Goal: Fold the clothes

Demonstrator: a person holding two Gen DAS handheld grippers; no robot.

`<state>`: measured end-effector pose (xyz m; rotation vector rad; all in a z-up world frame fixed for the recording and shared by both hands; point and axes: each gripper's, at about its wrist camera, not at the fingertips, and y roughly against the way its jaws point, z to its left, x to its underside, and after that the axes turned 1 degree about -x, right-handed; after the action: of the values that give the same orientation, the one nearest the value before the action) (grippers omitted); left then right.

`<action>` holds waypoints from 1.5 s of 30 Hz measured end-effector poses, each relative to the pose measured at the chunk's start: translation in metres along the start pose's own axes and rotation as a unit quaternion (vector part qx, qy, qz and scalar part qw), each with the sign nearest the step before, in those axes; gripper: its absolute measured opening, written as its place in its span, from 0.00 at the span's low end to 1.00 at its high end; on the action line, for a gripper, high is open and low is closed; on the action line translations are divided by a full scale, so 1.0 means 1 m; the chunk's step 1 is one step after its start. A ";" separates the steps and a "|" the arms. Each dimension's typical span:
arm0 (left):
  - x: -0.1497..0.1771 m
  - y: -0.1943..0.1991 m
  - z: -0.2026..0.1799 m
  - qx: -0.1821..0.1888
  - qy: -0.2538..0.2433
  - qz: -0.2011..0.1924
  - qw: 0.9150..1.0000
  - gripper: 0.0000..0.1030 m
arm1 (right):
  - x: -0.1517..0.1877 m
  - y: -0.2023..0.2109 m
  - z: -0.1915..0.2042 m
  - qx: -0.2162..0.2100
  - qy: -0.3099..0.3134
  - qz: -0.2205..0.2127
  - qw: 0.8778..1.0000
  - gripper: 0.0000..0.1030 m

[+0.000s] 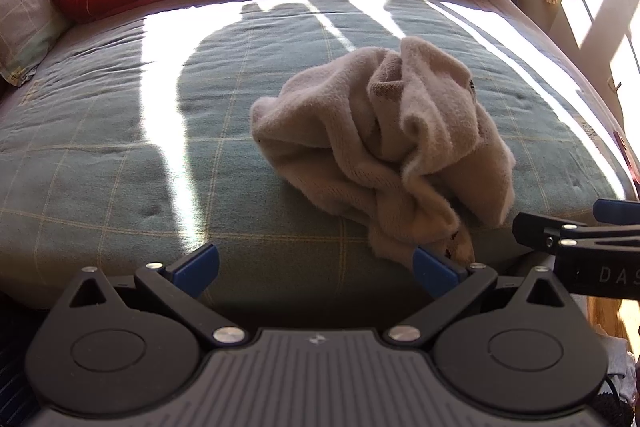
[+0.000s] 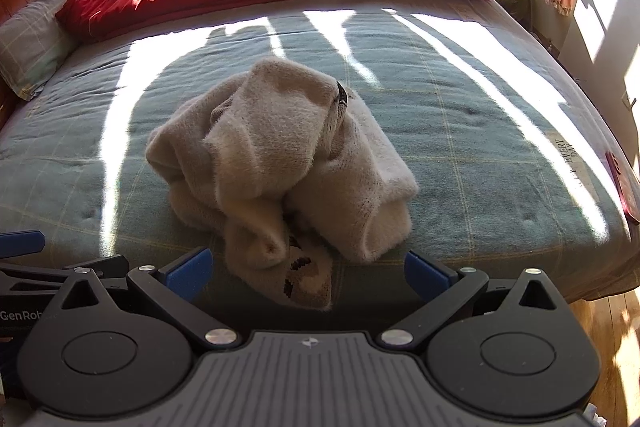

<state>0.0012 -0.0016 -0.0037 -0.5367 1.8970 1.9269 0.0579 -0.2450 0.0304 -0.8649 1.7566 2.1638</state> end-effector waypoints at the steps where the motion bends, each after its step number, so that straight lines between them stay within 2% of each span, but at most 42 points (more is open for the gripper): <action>1: 0.000 0.000 0.000 0.000 0.000 0.000 1.000 0.99 | 0.000 0.000 0.000 0.000 0.000 0.000 1.000 1.00; 31: -0.001 -0.006 0.005 -0.006 0.009 0.002 1.000 0.99 | -0.002 -0.005 -0.003 -0.002 -0.001 0.001 1.000 1.00; 39: -0.008 -0.009 0.010 0.000 0.005 -0.027 1.000 0.99 | -0.016 -0.014 -0.006 -0.015 0.011 -0.004 1.000 1.00; 45: -0.014 -0.019 0.019 0.014 0.018 -0.030 0.999 0.99 | -0.028 -0.023 -0.017 -0.031 0.018 -0.019 0.999 1.00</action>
<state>0.0233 0.0175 -0.0127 -0.6162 1.9043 1.8616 0.0978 -0.2498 0.0256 -0.9502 1.6834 2.2030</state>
